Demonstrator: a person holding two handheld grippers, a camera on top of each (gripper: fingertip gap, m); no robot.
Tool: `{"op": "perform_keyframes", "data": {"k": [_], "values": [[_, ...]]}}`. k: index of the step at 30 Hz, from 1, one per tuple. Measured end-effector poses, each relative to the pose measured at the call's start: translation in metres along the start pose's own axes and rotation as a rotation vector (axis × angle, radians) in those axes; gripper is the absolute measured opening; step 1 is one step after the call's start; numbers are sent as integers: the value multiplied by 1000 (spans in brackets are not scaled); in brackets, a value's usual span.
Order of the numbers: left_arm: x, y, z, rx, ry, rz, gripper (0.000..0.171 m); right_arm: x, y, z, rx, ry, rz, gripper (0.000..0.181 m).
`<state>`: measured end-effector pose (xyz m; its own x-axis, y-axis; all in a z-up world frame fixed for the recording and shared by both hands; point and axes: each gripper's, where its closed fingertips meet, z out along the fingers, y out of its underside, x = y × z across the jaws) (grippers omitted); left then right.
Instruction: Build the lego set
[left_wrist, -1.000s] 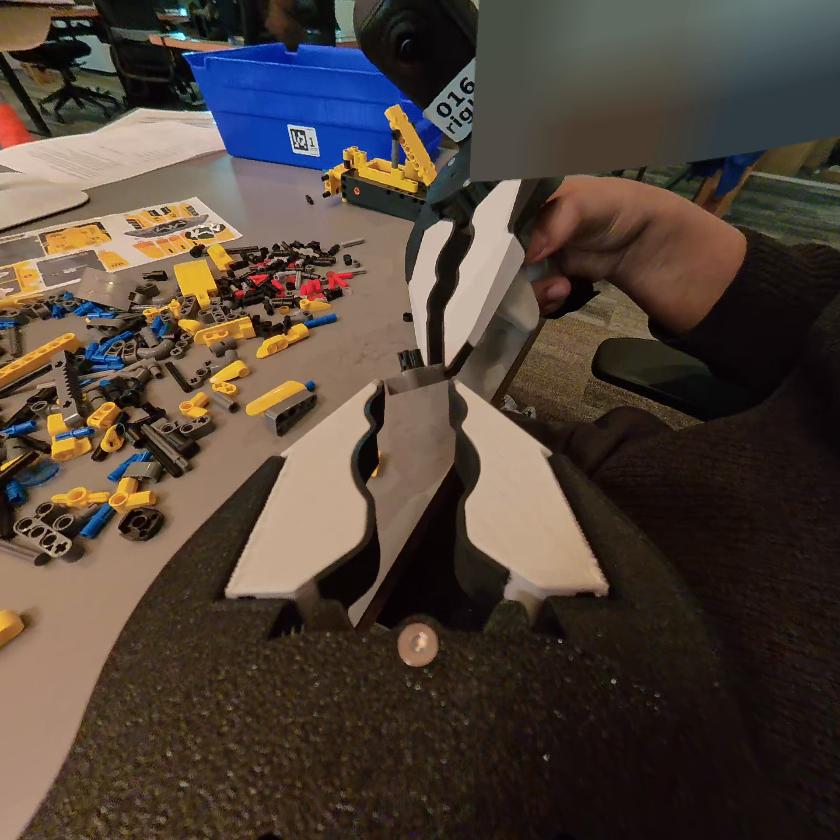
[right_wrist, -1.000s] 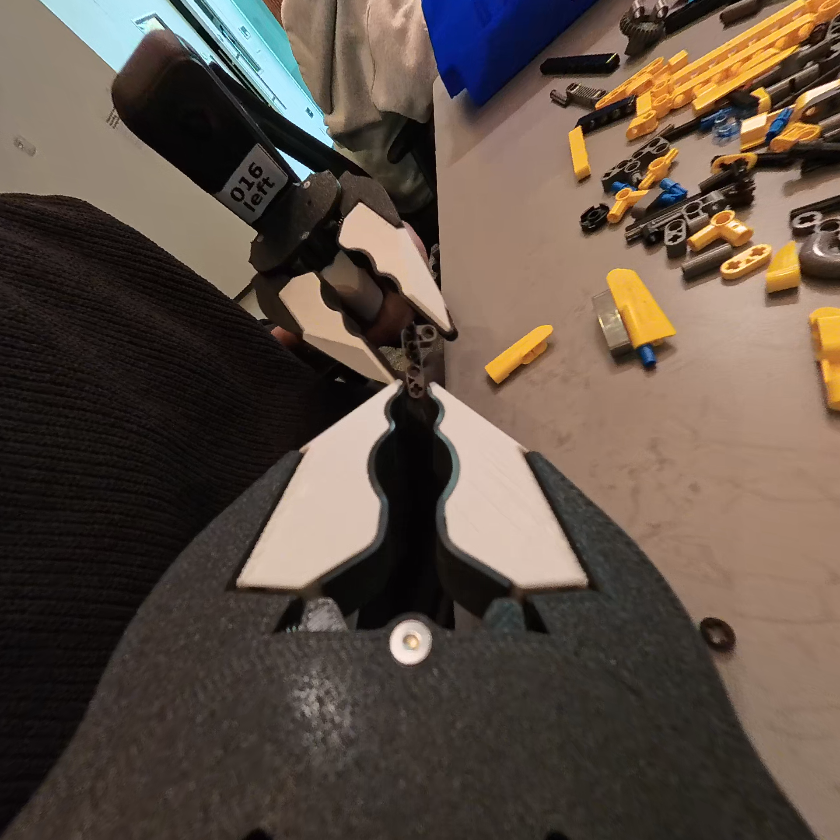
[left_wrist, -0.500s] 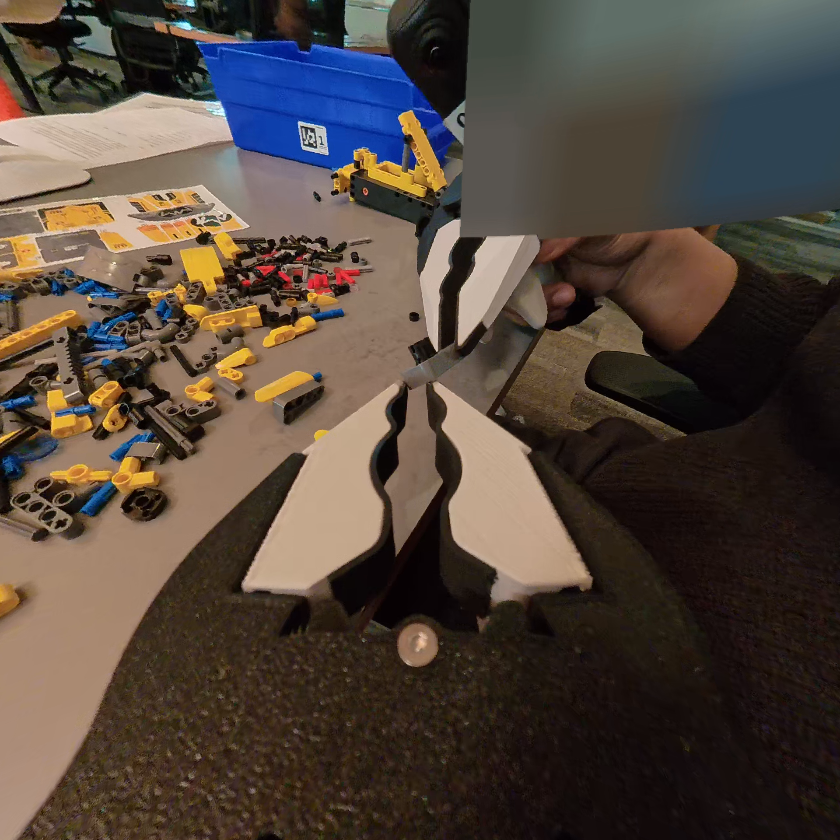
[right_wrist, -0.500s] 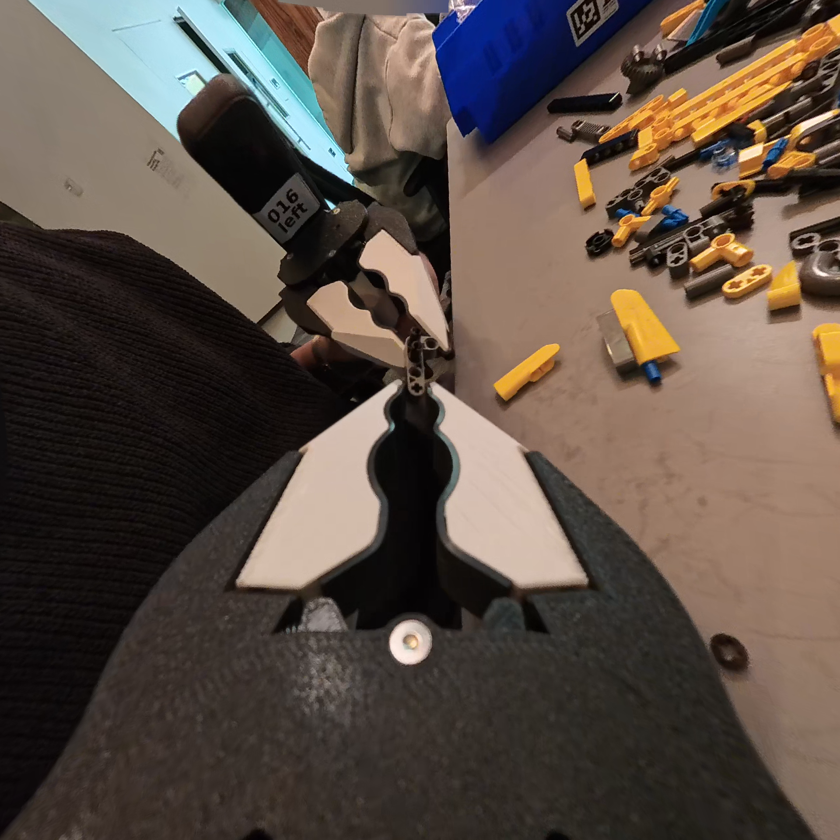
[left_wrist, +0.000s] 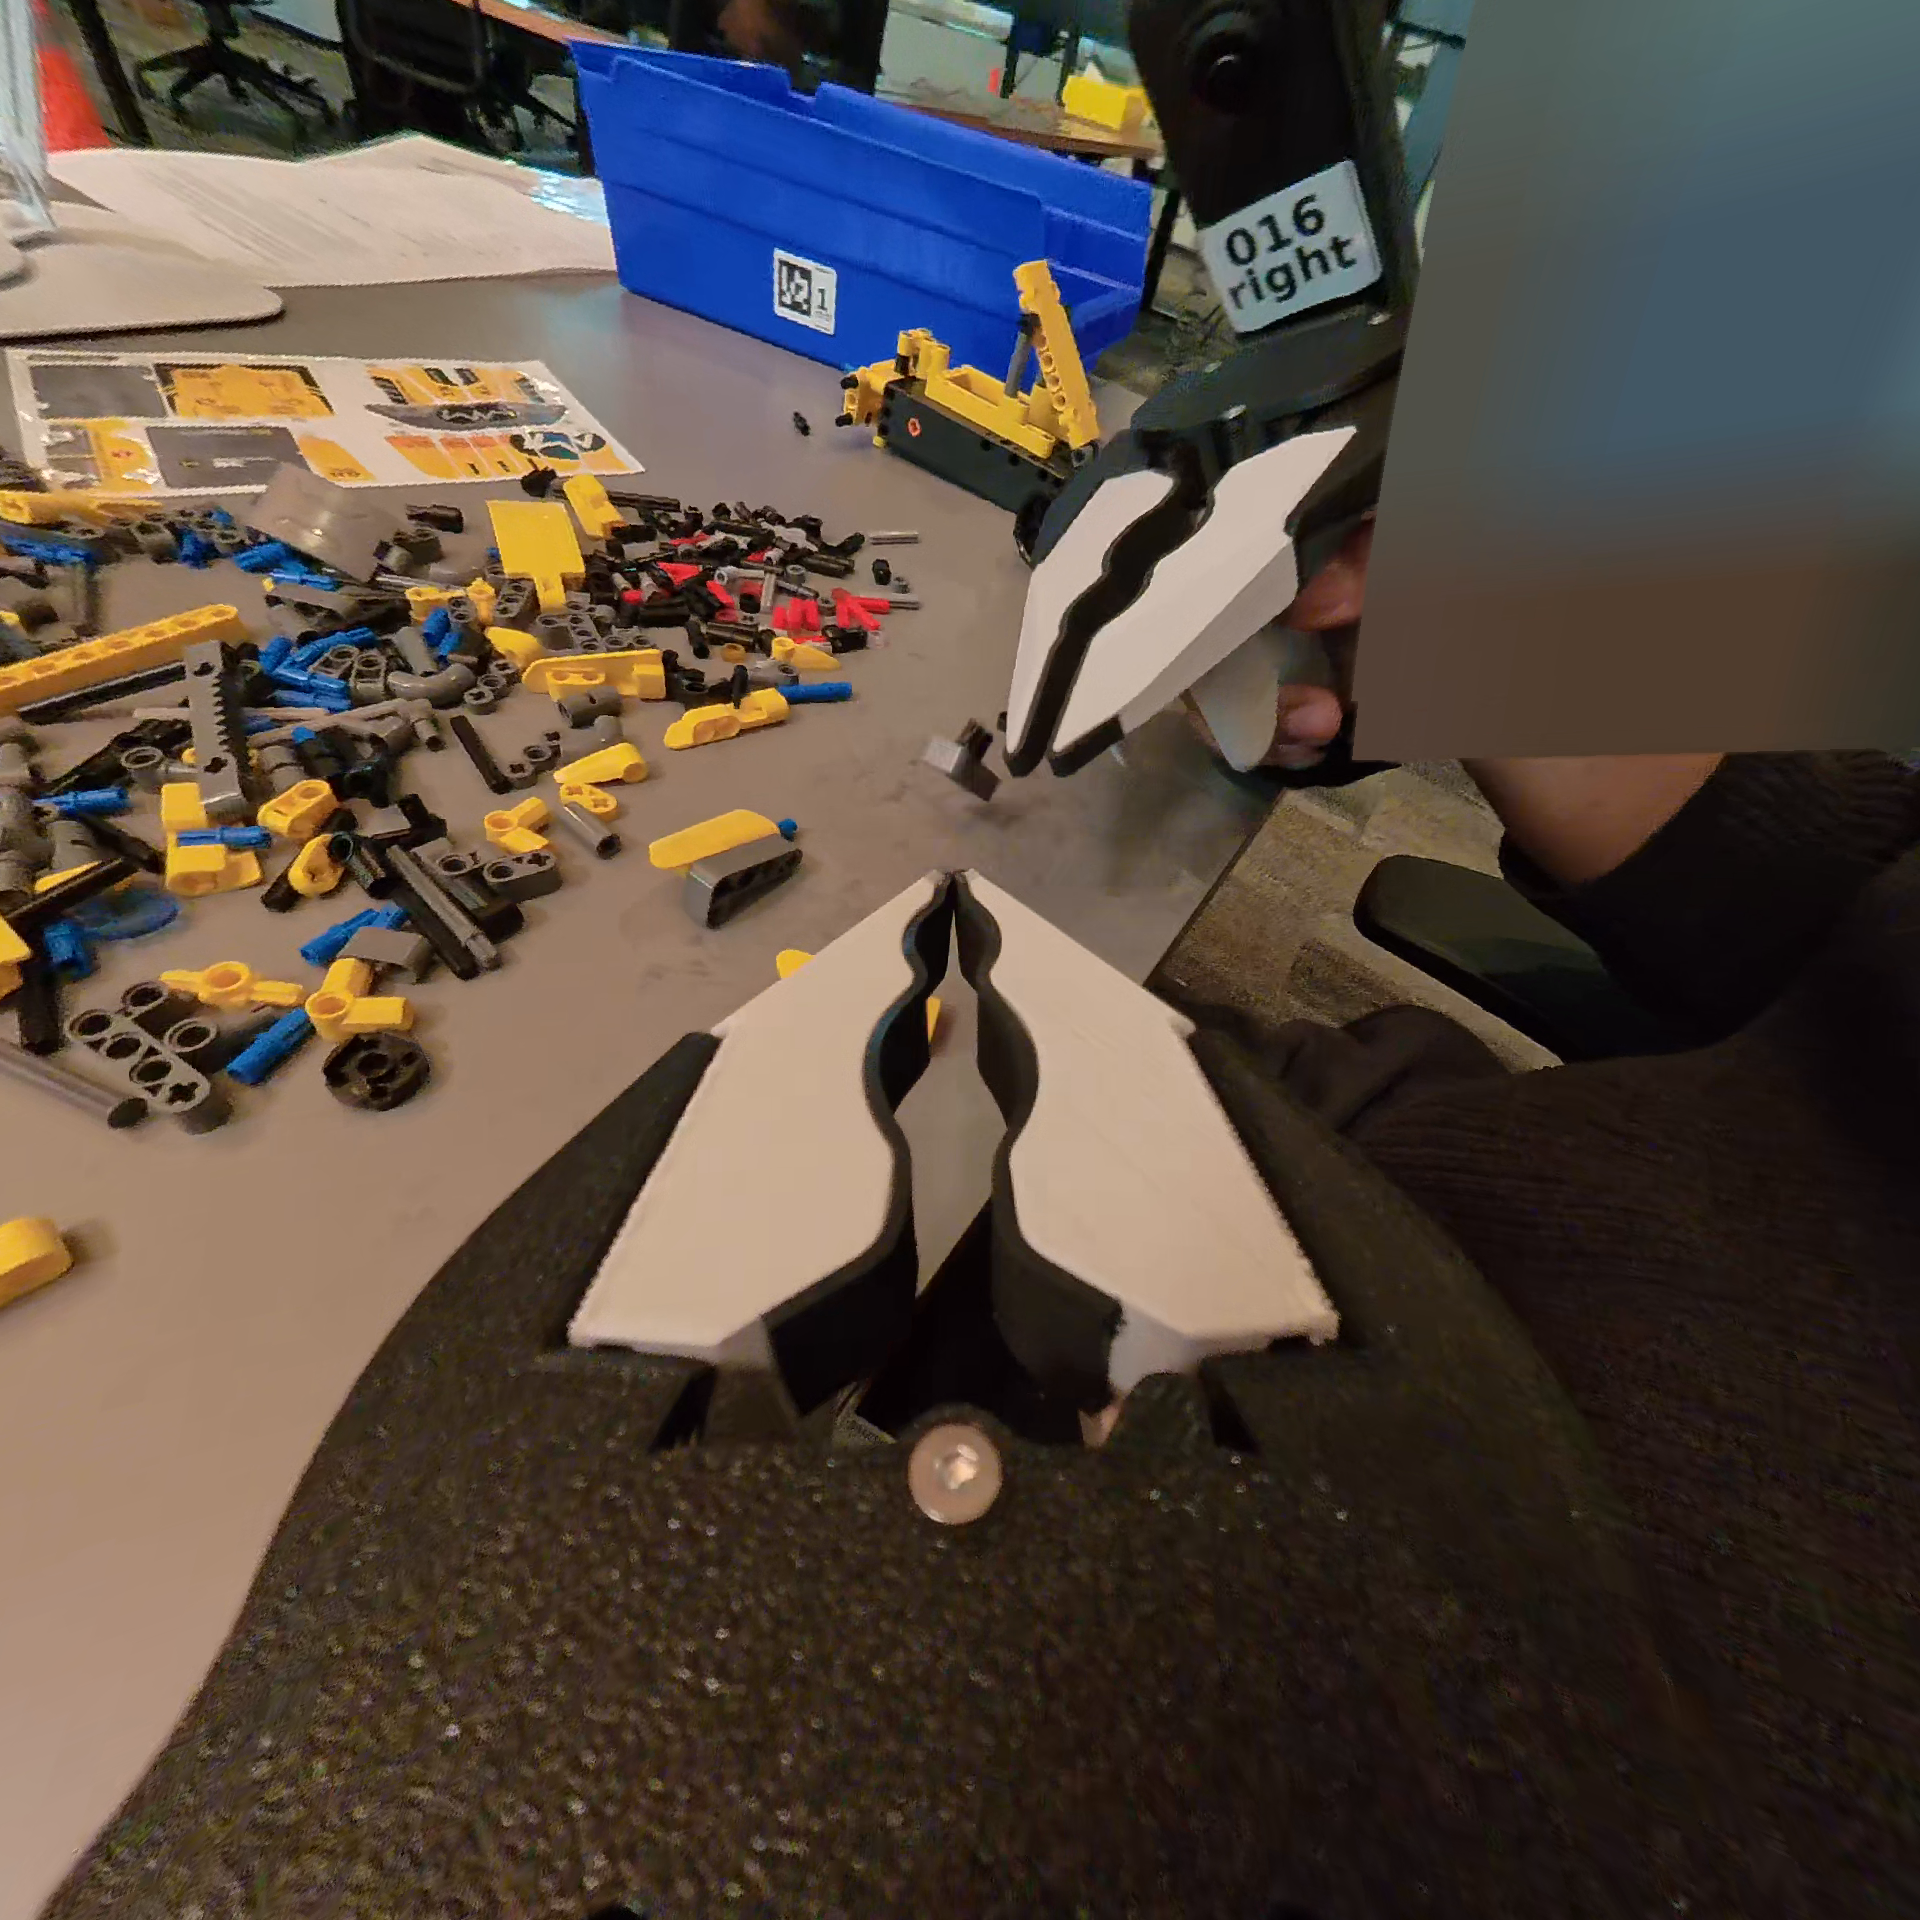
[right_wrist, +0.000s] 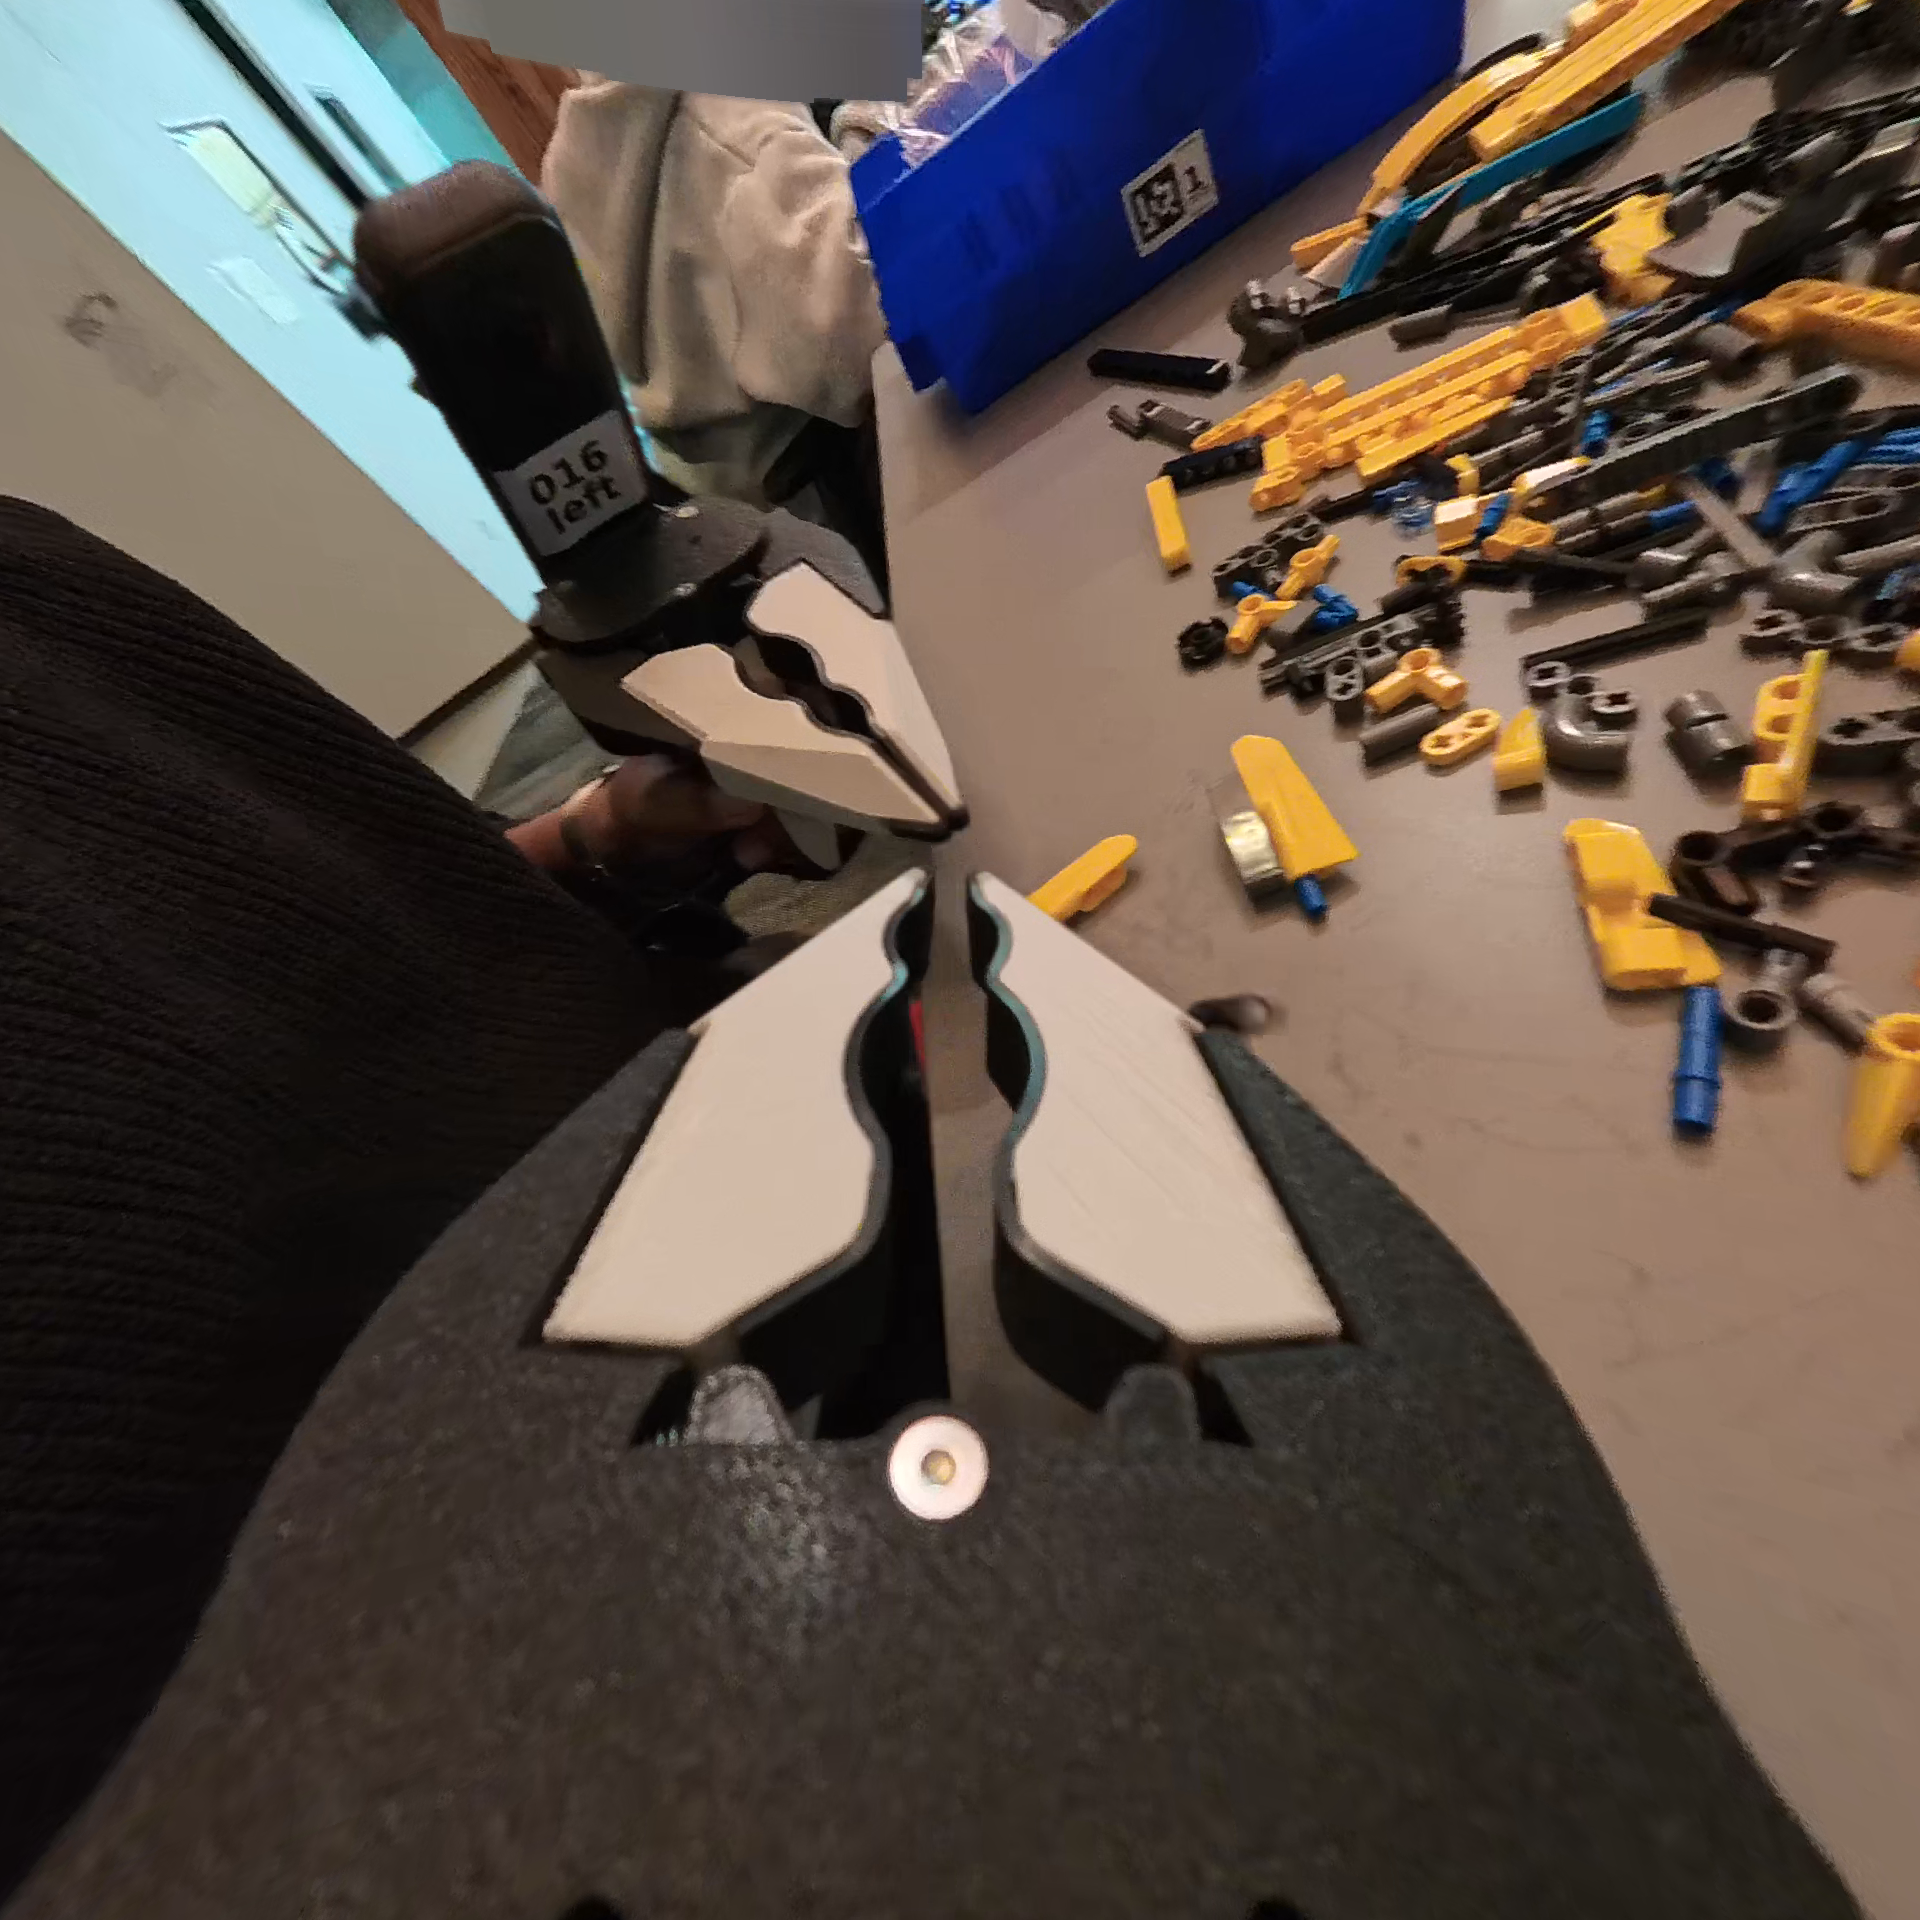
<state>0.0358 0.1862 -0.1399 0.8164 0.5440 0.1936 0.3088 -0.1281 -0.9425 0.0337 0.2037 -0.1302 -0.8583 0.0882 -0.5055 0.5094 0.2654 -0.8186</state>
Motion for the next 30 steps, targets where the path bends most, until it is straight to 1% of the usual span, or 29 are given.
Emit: {"op": "perform_keyframes", "data": {"k": [3, 8, 10, 11, 15, 18, 20, 21, 26, 30], "values": [[-1, -1, -2, 8, 0, -8, 0, 14, -5, -16, 9, 122, -54, 4], [-6, 0, -4, 4, -20, -5, 0, 40, -25, -75, 71, 389, -143, 5], [-10, 1, -3, 0, -30, -12, 0, 48, -24, -89, 76, 444, -138, 5], [-11, 2, -3, -6, -32, -19, 0, 50, -22, -91, 72, 447, -126, 5], [-16, 8, -2, -42, -37, -36, 3, 50, -5, -73, 17, 410, -113, 5], [-16, 12, -3, -75, -29, -34, 13, 61, 5, -61, -66, 457, -169, 7], [-16, 15, -4, -97, -23, -27, 23, 68, 7, -56, -116, 485, -202, 7], [-16, 16, -5, -105, -27, -22, 26, 70, 7, -53, -134, 483, -213, 7], [-19, 15, -5, -96, -45, -17, 28, 75, 10, -41, -221, 459, -186, 16], [-20, 18, -3, -99, -57, -10, 29, 78, 13, -39, -229, 508, -166, 27]]}}
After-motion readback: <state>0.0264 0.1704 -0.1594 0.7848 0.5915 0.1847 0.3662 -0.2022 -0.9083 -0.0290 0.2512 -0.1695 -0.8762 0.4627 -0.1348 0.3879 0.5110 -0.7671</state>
